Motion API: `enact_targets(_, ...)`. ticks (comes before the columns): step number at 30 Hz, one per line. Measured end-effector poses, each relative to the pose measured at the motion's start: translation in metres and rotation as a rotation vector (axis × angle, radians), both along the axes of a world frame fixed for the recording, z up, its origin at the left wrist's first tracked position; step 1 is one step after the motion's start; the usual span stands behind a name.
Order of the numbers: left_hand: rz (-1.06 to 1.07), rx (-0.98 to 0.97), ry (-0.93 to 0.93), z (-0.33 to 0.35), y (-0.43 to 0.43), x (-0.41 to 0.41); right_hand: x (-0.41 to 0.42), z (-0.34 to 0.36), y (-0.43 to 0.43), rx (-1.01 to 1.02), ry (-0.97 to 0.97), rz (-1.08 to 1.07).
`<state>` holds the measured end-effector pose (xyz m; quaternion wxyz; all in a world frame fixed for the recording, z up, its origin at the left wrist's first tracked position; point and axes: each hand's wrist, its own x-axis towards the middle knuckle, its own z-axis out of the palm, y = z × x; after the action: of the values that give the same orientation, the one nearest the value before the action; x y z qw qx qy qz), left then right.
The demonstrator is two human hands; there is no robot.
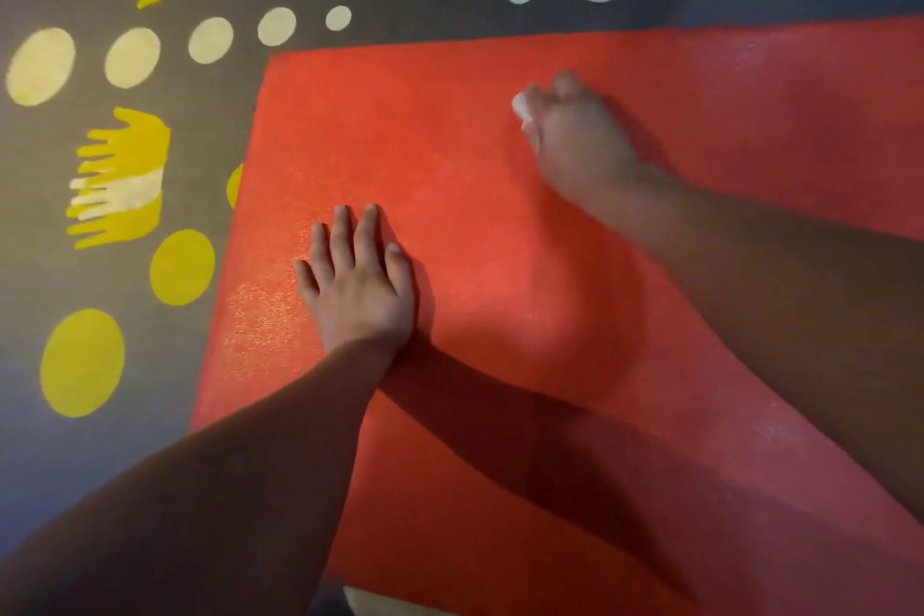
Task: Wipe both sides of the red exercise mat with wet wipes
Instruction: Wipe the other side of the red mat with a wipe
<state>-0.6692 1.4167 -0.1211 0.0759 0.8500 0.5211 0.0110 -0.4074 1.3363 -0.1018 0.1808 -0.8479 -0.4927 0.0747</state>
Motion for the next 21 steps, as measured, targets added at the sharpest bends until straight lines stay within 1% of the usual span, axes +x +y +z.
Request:
enact_targets(2, -0.001, -0.003, -0.013, -0.001, 0.0, -0.002, 0.016, -0.004, 0.01, -0.003, -0.015, -0.154)
enact_targets(3, 0.0, -0.007, -0.015, -0.001, 0.001, -0.003, 0.011, -0.005, 0.014, -0.003, -0.01, -0.166)
enact_targets(4, 0.003, -0.005, -0.019, -0.002, 0.002, -0.002, -0.002, -0.004, 0.016, 0.01, -0.001, -0.125)
enact_targets(6, 0.015, 0.007, -0.028, -0.003, 0.004, -0.002, -0.04, -0.002, 0.019, 0.059, 0.04, 0.067)
enact_targets(8, 0.011, 0.025, -0.024, -0.004, 0.003, -0.002, -0.074, 0.002, 0.012, 0.048, 0.073, 0.365)
enact_targets(9, 0.007, 0.031, -0.021, -0.005, 0.003, -0.002, -0.079, 0.004, 0.008, 0.025, 0.065, 0.488)
enact_targets(10, 0.006, 0.033, -0.02, -0.005, 0.004, -0.002, -0.075, 0.006, 0.008, 0.017, 0.037, 0.566)
enact_targets(11, 0.007, 0.033, -0.019, -0.005, 0.005, -0.002, -0.064, 0.005, 0.012, 0.031, 0.003, 0.574)
enact_targets(12, 0.007, 0.036, -0.017, -0.006, 0.005, -0.002, -0.049, 0.004, 0.018, 0.046, -0.022, 0.521)
enact_targets(14, 0.003, 0.044, -0.01, -0.007, 0.004, -0.003, -0.011, -0.003, 0.03, 0.067, -0.077, 0.272)
enact_targets(16, -0.004, 0.041, -0.007, -0.007, 0.003, -0.003, 0.014, -0.007, 0.04, 0.074, -0.066, -0.017)
enact_targets(17, -0.005, 0.039, -0.008, -0.007, 0.003, -0.003, 0.012, -0.008, 0.045, 0.057, -0.049, -0.098)
enact_targets(18, -0.003, 0.041, -0.007, -0.007, 0.003, -0.004, 0.001, -0.007, 0.048, 0.031, -0.04, -0.093)
enact_targets(19, 0.001, 0.043, -0.005, -0.007, 0.003, -0.005, -0.017, -0.006, 0.048, 0.032, -0.021, -0.011)
enact_targets(21, -0.002, 0.043, -0.003, -0.008, 0.003, -0.004, -0.058, -0.006, 0.038, 0.085, 0.03, 0.274)
